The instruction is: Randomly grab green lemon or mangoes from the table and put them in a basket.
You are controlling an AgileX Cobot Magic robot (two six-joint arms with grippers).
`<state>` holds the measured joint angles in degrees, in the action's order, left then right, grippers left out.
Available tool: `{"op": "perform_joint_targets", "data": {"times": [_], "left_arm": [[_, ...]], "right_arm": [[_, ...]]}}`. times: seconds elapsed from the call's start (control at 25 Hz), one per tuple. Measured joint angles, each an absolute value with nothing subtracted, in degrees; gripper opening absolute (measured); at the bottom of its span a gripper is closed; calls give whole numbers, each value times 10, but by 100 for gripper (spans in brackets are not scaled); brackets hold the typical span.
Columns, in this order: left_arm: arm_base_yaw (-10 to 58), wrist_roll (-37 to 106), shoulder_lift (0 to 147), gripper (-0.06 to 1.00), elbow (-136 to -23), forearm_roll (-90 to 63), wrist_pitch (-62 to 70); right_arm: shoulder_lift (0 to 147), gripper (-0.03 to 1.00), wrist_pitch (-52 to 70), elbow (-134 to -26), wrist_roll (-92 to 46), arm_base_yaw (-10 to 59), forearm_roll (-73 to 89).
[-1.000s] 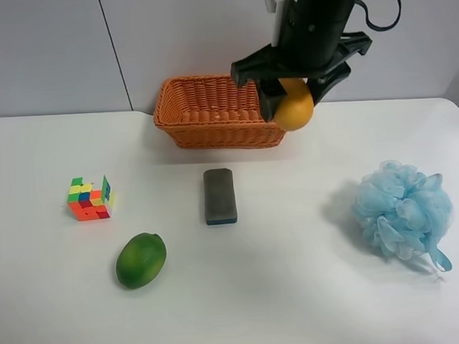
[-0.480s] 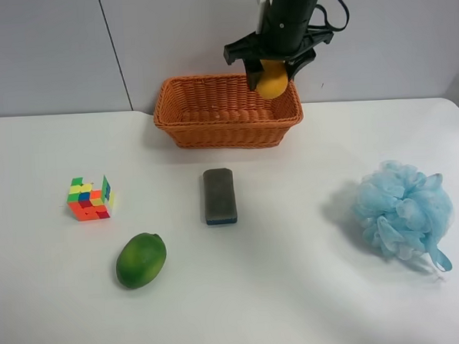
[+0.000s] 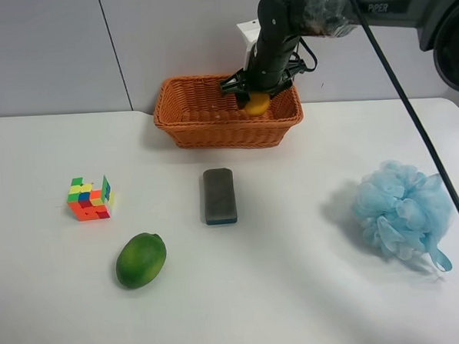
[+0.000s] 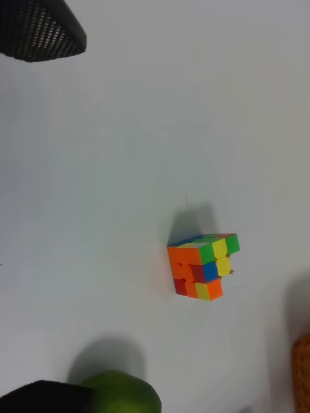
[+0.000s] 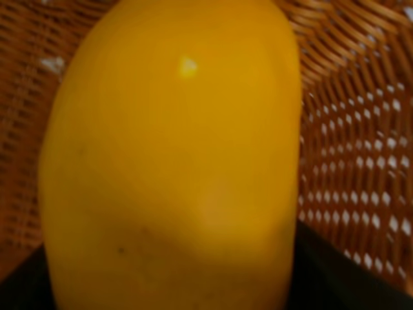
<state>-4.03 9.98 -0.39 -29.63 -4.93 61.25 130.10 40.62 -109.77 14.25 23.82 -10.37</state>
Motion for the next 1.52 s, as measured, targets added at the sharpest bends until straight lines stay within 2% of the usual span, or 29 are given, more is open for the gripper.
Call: {"op": "perform_joint_targets", "data": {"times": [0.24,0.48,0.6,0.68,0.76,1.12,1.52], "left_arm": [[-40,100,-4,99,-296,-49,613],[-40,100,-4,99,-296,-49,613],[-40,100,-4,99,-296,-49,613],[-40,100,-4,99,-296,-49,613],[-40,100,-4,99,-296,-49,613],[-40,100,-4,99,-296,-49,613],[-40,100,-4,99,-296,-49,613]], "right_arm": [[1306,62,370,-1098,143,238,-110],[1306,64,388,-1098,143,238,-110],[1306,88,389,-1098,143,238,-111],[1306,95,396,-1098,143,238,-112],[1306,98,400,-1098,143,238,-112],[1260,99,442,-1098,143,238,-112],[1084,99,645,-1101,137,238,-114]]}}
